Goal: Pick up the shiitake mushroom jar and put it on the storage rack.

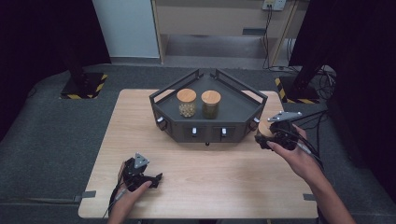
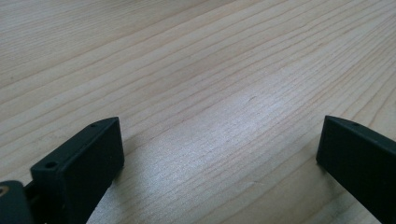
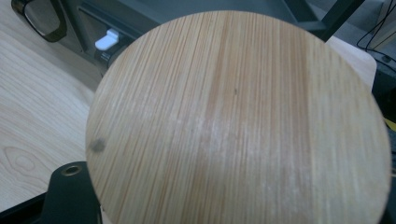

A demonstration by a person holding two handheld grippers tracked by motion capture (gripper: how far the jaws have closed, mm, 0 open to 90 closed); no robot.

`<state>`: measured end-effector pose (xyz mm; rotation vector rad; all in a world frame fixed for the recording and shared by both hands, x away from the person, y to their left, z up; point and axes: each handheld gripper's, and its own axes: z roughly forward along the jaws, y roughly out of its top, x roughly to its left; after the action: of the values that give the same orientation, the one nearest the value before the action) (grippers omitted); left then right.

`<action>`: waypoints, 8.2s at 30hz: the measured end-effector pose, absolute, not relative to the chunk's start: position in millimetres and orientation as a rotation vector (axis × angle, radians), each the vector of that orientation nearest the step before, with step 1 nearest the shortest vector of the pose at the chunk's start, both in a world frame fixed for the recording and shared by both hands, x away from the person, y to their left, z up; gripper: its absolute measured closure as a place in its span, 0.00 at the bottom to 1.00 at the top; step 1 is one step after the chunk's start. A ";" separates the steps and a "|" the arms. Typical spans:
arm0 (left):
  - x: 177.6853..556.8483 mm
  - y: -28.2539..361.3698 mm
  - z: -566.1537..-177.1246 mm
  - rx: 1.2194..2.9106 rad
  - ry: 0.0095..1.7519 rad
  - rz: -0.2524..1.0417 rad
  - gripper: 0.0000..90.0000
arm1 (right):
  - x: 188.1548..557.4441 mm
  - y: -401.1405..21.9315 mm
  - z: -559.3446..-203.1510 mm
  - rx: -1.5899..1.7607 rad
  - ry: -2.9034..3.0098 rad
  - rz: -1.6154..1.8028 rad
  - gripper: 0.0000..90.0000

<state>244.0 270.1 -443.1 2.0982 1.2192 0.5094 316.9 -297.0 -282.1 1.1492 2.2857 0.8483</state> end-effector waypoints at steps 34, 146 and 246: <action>244.1 270.1 -443.1 2.099 1.219 0.509 0.00 | 337.4 -286.8 -248.6 1.133 2.269 0.869 0.29; 244.4 270.3 -443.1 2.099 1.217 0.508 0.00 | 444.9 -218.4 -274.2 1.245 2.286 0.918 0.29; 244.4 270.6 -443.1 2.101 1.215 0.509 0.00 | 392.5 -262.2 -303.3 1.243 2.172 1.106 0.03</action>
<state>244.4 270.6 -443.1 2.1005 1.2148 0.5086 392.5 -262.2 -303.3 1.2427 2.1718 1.1056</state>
